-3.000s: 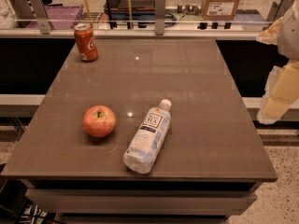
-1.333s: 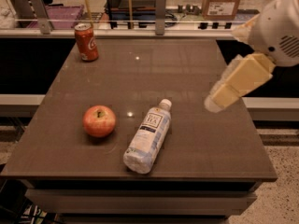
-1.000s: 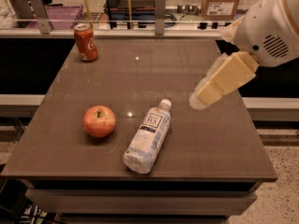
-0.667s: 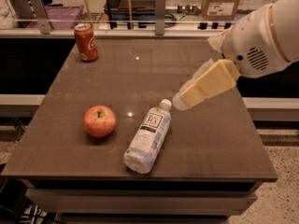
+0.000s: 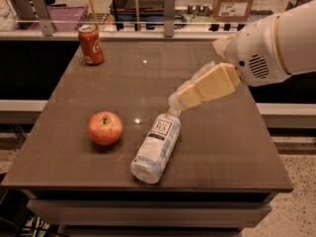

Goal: Move apple near coke can

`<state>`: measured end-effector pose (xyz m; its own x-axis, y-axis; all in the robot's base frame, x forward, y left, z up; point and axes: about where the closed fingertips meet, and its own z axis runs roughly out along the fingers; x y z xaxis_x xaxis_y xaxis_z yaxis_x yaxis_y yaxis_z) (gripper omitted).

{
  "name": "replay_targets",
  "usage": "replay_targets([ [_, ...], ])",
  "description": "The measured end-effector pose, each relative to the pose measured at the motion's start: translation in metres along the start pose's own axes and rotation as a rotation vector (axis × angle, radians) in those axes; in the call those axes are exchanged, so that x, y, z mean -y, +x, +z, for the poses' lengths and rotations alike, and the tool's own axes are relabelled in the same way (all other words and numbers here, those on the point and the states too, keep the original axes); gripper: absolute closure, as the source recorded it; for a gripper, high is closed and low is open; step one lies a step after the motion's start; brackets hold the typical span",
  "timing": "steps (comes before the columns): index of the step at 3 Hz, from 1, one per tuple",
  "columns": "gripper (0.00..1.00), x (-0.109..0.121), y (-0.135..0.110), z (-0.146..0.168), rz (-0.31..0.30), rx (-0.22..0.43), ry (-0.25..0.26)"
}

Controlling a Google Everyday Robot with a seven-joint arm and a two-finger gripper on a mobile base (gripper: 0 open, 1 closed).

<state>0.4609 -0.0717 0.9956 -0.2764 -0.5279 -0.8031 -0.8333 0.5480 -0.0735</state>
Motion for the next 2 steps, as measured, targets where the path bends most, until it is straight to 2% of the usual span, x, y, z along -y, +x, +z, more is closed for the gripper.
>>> replay_targets([
  [2, 0.0, -0.025, -0.004, 0.028, -0.004, -0.025, -0.047],
])
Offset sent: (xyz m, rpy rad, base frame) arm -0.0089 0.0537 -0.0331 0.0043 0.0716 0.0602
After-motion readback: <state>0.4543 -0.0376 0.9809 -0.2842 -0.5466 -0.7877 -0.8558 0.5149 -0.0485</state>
